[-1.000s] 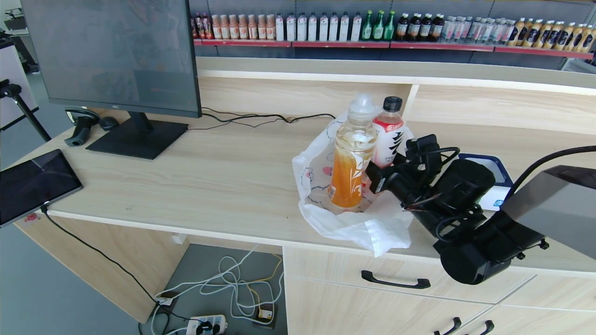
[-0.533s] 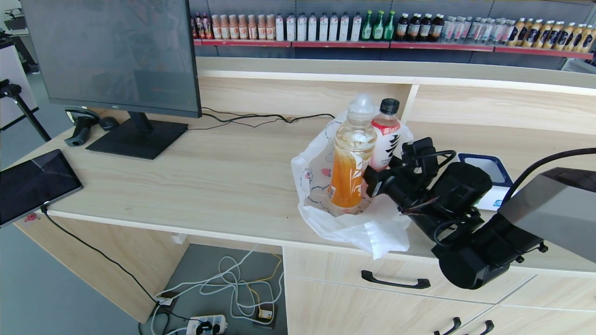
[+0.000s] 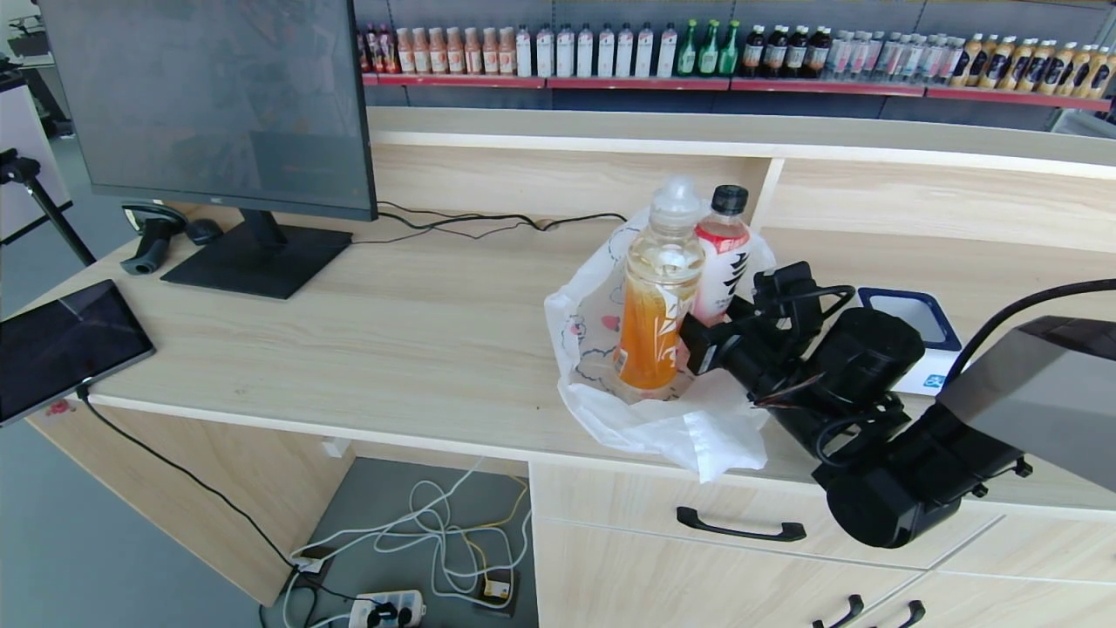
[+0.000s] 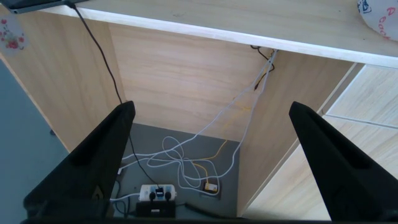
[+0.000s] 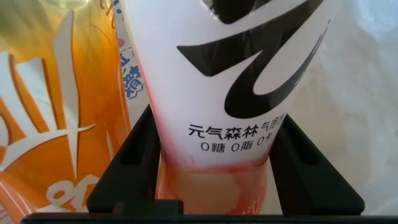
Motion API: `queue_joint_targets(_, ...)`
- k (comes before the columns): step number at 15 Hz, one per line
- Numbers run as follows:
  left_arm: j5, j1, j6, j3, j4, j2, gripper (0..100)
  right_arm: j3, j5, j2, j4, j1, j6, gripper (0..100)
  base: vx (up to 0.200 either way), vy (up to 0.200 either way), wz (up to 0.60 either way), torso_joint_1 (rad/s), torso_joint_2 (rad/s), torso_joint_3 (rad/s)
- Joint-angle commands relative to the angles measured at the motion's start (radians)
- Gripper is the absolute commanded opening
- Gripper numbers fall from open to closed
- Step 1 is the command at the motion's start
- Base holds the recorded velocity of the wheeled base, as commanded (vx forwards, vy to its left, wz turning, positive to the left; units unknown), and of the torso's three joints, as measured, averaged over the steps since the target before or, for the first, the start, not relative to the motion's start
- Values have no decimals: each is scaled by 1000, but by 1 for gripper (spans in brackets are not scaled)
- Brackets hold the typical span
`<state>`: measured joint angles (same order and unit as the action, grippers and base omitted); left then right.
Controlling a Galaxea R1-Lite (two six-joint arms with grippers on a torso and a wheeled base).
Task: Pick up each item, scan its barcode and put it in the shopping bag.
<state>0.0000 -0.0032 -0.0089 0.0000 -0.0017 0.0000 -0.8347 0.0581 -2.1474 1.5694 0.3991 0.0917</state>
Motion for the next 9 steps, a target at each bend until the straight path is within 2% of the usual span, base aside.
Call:
queue_joint_targets(1, 0, 0, 0, 0, 0, 0, 100, 0, 0, 1, 1, 0, 0, 0, 0, 0, 0, 0, 0, 0)
queue_joint_targets(2, 0, 0, 0, 0, -1, 0, 100, 0, 0, 1, 1, -2, 2, 100, 0, 0, 0, 0, 0, 0)
queue_joint_targets(9, 0, 0, 0, 0, -1, 0, 100, 0, 0, 4, 1, -11, 0, 100, 0, 0, 0, 0, 0, 0)
